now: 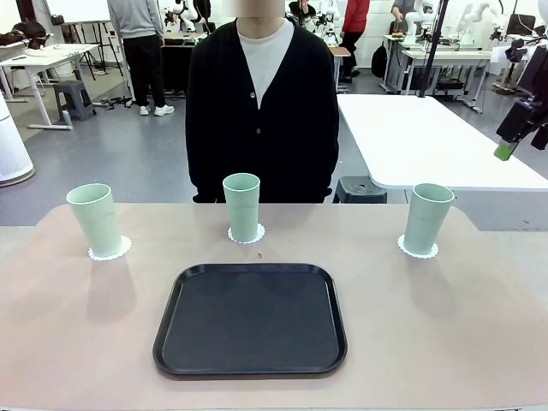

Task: Place coasters on the table and set cups on them.
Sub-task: Take one Reusable plastic cup from the Flat Tray and place it on a coaster set by the human.

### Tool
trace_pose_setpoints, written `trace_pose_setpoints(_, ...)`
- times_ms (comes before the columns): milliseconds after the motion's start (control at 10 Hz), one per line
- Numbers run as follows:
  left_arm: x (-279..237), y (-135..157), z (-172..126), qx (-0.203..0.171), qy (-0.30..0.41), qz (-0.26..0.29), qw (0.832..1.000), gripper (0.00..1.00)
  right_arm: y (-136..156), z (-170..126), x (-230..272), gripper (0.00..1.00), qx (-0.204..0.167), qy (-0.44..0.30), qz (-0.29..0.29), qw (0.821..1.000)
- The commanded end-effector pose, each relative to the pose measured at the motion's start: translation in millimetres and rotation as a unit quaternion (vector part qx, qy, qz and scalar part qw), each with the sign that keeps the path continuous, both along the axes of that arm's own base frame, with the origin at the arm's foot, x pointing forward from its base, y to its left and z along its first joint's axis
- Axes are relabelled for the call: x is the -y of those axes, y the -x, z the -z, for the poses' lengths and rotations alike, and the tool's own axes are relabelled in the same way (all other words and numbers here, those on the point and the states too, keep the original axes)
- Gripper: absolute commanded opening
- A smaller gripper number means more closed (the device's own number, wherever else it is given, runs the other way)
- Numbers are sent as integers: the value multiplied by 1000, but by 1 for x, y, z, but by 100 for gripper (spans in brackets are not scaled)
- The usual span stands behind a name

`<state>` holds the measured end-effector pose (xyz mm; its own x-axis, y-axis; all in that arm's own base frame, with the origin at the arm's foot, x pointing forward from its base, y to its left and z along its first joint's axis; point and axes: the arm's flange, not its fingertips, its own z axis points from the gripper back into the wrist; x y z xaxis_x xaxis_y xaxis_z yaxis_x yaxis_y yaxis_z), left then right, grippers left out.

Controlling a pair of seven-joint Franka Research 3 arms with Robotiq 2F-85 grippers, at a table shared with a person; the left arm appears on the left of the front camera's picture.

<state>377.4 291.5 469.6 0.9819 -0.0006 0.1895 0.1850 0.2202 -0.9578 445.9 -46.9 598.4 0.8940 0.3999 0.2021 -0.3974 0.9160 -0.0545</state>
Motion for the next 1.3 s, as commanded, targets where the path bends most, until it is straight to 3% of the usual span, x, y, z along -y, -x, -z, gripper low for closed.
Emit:
trace_pose_setpoints(0, -1, 1, -2, -1, 0, -6, 1000, 100, -3, 2, -1, 100, 15, 10, 8, 1000)
trace_pose_setpoints(1100, -1, 1, -2, -1, 0, -6, 1000, 100, -2, -2, 0, 100, 11, 1, 0, 1000)
trace_pose_setpoints(1200, -1, 1, -2, -1, 0, -6, 1000, 100, 15, -6, 39, 100, -47, -141, 39, 988)
